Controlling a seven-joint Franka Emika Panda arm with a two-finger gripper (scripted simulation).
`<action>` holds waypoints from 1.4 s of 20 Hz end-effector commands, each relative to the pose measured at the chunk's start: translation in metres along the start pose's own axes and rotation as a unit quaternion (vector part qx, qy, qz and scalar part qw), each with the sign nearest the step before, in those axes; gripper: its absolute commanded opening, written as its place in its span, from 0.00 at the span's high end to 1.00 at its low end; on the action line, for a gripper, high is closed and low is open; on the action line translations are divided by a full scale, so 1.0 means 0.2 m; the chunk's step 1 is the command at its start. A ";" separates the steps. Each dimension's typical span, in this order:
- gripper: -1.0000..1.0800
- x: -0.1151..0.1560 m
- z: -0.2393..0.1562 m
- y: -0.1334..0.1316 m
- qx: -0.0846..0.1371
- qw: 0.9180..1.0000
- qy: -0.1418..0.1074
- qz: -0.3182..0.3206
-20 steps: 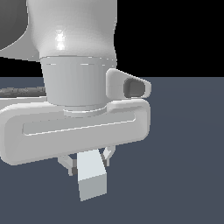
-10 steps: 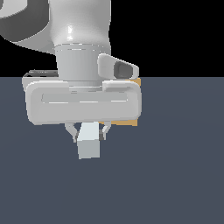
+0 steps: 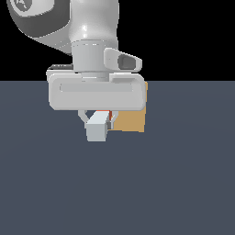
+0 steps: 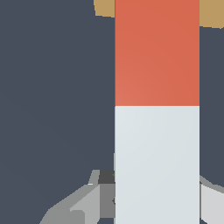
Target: Insert the peg into the horizontal hole in a box.
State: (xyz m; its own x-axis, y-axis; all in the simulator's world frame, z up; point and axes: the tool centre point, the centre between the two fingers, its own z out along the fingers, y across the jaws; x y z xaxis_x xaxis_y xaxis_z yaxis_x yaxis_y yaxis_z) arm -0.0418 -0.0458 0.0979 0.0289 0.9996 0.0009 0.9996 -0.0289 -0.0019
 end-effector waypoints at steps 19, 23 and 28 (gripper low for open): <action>1.00 0.15 -0.06 0.04 0.000 0.999 0.000 0.052; 1.00 0.15 -0.07 0.05 -0.002 0.999 0.000 0.053; 1.00 0.17 -0.07 0.05 -0.001 0.999 0.000 0.053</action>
State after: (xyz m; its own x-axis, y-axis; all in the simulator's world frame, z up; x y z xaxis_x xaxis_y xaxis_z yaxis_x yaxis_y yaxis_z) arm -0.0324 -0.0152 0.1100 0.1350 0.9909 0.0002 0.9908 -0.1350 -0.0031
